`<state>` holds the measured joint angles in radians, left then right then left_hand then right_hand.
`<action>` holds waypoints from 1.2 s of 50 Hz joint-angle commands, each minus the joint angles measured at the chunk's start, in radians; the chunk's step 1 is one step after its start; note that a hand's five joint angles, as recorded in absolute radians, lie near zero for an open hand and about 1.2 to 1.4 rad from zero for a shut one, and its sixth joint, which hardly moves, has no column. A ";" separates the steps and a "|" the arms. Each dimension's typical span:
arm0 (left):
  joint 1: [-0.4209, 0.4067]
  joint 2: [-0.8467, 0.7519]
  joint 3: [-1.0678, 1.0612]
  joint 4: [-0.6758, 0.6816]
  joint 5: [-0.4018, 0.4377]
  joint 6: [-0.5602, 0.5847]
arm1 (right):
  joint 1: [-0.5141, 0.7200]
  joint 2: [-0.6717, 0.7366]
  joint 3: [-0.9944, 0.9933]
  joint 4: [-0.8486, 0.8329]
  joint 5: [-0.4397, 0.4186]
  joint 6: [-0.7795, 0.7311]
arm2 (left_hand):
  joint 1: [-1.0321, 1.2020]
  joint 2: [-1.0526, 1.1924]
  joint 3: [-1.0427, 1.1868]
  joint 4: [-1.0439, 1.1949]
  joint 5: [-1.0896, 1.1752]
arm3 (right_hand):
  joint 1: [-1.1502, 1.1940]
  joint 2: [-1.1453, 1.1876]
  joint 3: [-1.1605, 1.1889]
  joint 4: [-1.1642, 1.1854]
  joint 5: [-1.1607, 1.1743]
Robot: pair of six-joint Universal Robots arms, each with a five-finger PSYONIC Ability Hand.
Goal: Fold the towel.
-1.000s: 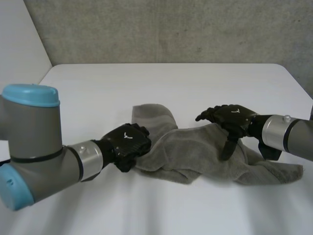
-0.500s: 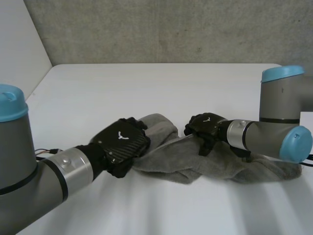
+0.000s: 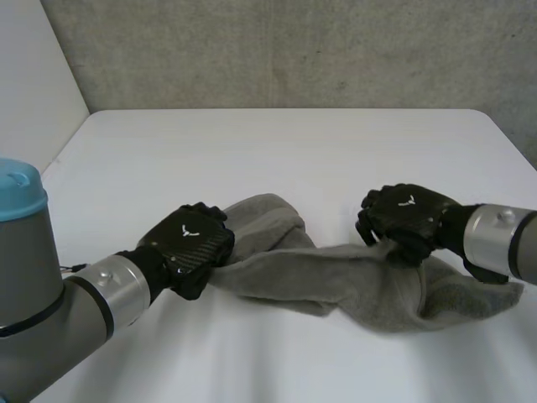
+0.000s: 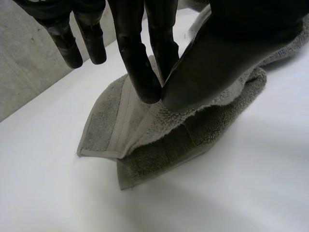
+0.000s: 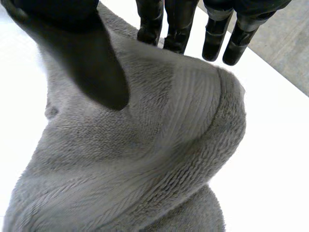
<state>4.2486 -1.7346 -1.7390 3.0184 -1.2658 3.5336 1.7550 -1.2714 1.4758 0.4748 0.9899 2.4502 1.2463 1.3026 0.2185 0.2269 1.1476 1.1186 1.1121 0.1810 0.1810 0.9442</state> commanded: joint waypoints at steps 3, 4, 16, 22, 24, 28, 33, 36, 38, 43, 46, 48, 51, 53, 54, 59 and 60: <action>-0.026 -0.053 0.007 0.085 0.000 -0.076 | -0.089 -0.057 0.138 -0.090 -0.121 -0.007 | 0.068 0.012 -0.044 -0.052 -0.008 | 0.278 0.284 -0.006 -0.006 0.278; -0.030 -0.060 0.010 0.102 -0.001 -0.091 | -0.101 -0.065 0.153 -0.094 -0.132 -0.005 | 0.042 -0.014 -0.044 -0.052 -0.034 | 0.278 0.284 -0.006 -0.006 0.278; -0.067 -0.124 0.044 0.241 -0.007 -0.111 | -0.192 -0.166 0.150 -0.159 -0.143 0.033 | -0.519 -0.575 -0.044 -0.052 -0.595 | 0.278 0.284 -0.006 -0.006 0.278; -0.073 -0.172 0.067 0.297 -0.056 -0.113 | -0.268 -0.184 0.144 -0.196 -0.163 0.122 | -0.557 -0.614 -0.044 -0.052 -0.633 | 0.278 0.284 -0.006 -0.006 0.278; -0.078 -0.201 0.076 0.329 -0.090 -0.113 | -0.276 -0.184 0.144 -0.196 -0.177 0.131 | -0.563 -0.619 -0.044 -0.052 -0.639 | 0.278 0.284 -0.006 -0.006 0.278; -0.088 -0.224 0.082 0.341 -0.098 -0.113 | -0.314 -0.190 0.141 -0.200 -0.201 0.136 | -0.575 -0.631 -0.044 -0.052 -0.651 | 0.278 0.284 -0.006 -0.006 0.278; -0.096 -0.235 0.087 0.350 -0.098 -0.113 | -0.331 -0.187 0.138 -0.199 -0.203 0.138 | -0.587 -0.643 -0.044 -0.052 -0.662 | 0.278 0.284 -0.006 -0.006 0.278; -0.102 -0.241 0.096 0.384 -0.098 -0.114 | -0.330 -0.186 0.142 -0.193 -0.204 0.138 | -0.592 -0.649 -0.044 -0.052 -0.668 | 0.278 0.284 -0.006 -0.006 0.278; -0.139 -0.258 0.113 0.418 -0.093 -0.108 | -0.328 -0.186 0.147 -0.193 -0.206 0.136 | -0.613 -0.669 -0.044 -0.052 -0.689 | 0.278 0.284 -0.006 -0.006 0.278; -0.208 -0.284 0.165 0.422 -0.078 -0.098 | -0.333 -0.186 0.156 -0.194 -0.227 0.138 | -0.692 -0.748 -0.044 -0.052 -0.768 | 0.278 0.284 -0.006 -0.006 0.278; -0.226 -0.315 0.217 0.401 -0.038 -0.096 | -0.334 -0.184 0.162 -0.194 -0.234 0.138 | -0.698 -0.754 -0.044 -0.052 -0.774 | 0.278 0.284 -0.006 -0.006 0.278; -0.226 -0.327 0.231 0.377 -0.011 -0.096 | -0.336 -0.184 0.167 -0.196 -0.235 0.136 | -0.707 -0.763 -0.044 -0.052 -0.783 | 0.278 0.284 -0.006 -0.006 0.278; -0.217 -0.353 0.260 0.291 0.025 -0.094 | -0.336 -0.184 0.167 -0.197 -0.235 0.136 | -0.727 -0.784 -0.044 -0.052 -0.803 | 0.278 0.284 -0.006 -0.006 0.278; -0.205 -0.361 0.263 0.243 0.025 -0.094 | -0.341 -0.181 0.167 -0.203 -0.235 0.136 | -0.725 -0.781 -0.044 -0.052 -0.800 | 0.278 0.284 -0.006 -0.006 0.278; -0.182 -0.361 0.253 0.203 0.026 -0.094 | -0.341 -0.181 0.167 -0.203 -0.235 0.136 | -0.719 -0.775 -0.044 -0.052 -0.795 | 0.278 0.284 -0.006 -0.006 0.278; -0.135 -0.350 0.173 0.162 0.026 -0.108 | -0.370 -0.174 0.164 -0.238 -0.231 0.168 | -0.704 -0.760 -0.044 -0.052 -0.780 | 0.278 0.284 -0.006 -0.006 0.278; -0.134 -0.350 0.173 0.162 0.026 -0.108 | -0.370 -0.168 0.162 -0.252 -0.232 0.206 | -0.704 -0.760 -0.044 -0.052 -0.780 | 0.278 0.284 -0.006 -0.006 0.278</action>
<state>4.0786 -2.0966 -1.5034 3.2121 -1.2370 3.4366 1.4056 -1.4512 1.6431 0.2601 0.7559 2.5922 0.5641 0.5604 0.2185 0.2269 0.3603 1.3022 1.2796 0.1809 0.1810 1.1504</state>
